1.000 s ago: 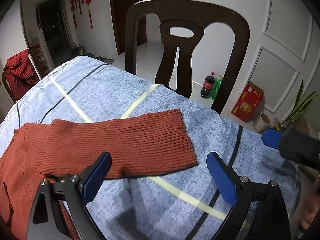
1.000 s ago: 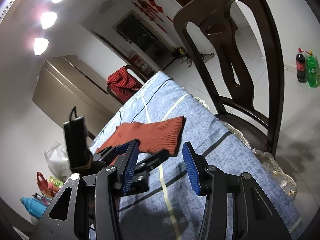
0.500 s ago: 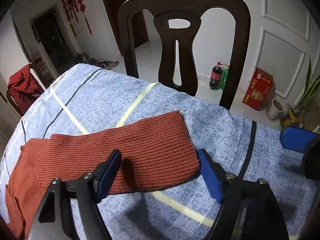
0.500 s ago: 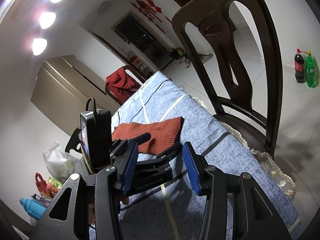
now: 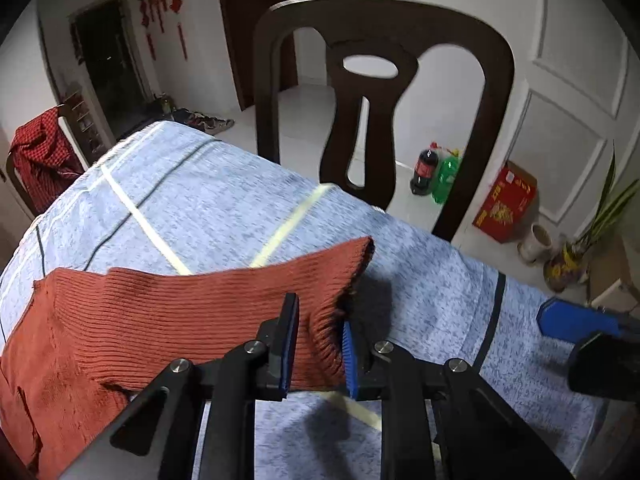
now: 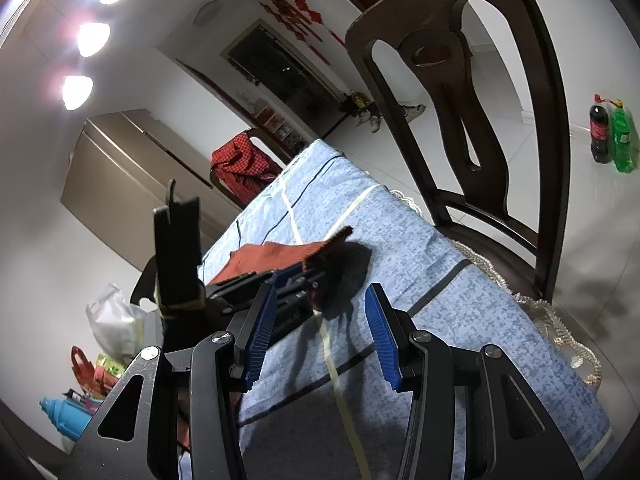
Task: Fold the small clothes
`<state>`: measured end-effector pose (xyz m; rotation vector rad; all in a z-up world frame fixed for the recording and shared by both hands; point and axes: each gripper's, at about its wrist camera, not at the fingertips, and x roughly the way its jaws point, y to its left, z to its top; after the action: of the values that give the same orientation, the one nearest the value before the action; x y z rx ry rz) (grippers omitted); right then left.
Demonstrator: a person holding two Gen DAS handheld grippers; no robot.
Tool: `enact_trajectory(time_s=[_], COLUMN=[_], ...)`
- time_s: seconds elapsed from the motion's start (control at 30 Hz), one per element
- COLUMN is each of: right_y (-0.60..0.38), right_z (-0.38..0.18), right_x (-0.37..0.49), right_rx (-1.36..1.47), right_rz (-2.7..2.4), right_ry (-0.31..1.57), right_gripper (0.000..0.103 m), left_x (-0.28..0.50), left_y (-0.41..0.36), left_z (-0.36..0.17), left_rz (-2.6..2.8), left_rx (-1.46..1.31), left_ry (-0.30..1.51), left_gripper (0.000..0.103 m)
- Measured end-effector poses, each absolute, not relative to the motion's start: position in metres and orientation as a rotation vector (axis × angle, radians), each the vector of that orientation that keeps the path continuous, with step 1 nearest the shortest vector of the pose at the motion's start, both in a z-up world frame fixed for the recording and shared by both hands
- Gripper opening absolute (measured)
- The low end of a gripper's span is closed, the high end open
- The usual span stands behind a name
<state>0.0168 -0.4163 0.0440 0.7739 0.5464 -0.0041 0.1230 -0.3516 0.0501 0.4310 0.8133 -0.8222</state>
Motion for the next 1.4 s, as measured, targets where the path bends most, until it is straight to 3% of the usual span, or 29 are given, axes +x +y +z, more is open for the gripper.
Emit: enact_trajectory(time_s=[0.4,0.7,0.73,0.87,1.1,1.2,1.4], right_y=[-0.403,-0.403,-0.403,-0.404,-0.407,-0.410,-0.416], right_z=[0.046,0.041,0.041,0.040,0.036,0.036,0.038], right_x=[0.033,0.033,0.032,0.031,0.028,0.024,0.015], right_rx=[0.764,0.784,0.784,0.776,0.776,0.770,0.782], right_rz=[0.027,0.016,0.012,-0.005,-0.045,-0.062,-0.079], right_ry=[0.562,0.564,0.564,0.567,0.582,0.578,0.561], right_gripper=[0.047,0.047,0.047,0.047,0.047,0.047,0.047], left_x=[0.148,0.158,0.159,0.157,0.147,0.140,0.131], left_y=[-0.314,-0.310,-0.310,-0.312,-0.325,-0.333,-0.348], left_z=[0.070,0.046,0.045,0.043,0.037,0.035,0.035], left_rz=[-0.787,-0.872,-0.883,-0.895,-0.884,-0.910,-0.881], left_rx=[0.309,0.176,0.159,0.127,0.168,0.203,0.290], left_ry=[0.793,0.929,0.938,0.949,0.956,0.949,0.908], left_gripper=[0.010,0.011,0.013,0.043,0.050,0.058,0.061])
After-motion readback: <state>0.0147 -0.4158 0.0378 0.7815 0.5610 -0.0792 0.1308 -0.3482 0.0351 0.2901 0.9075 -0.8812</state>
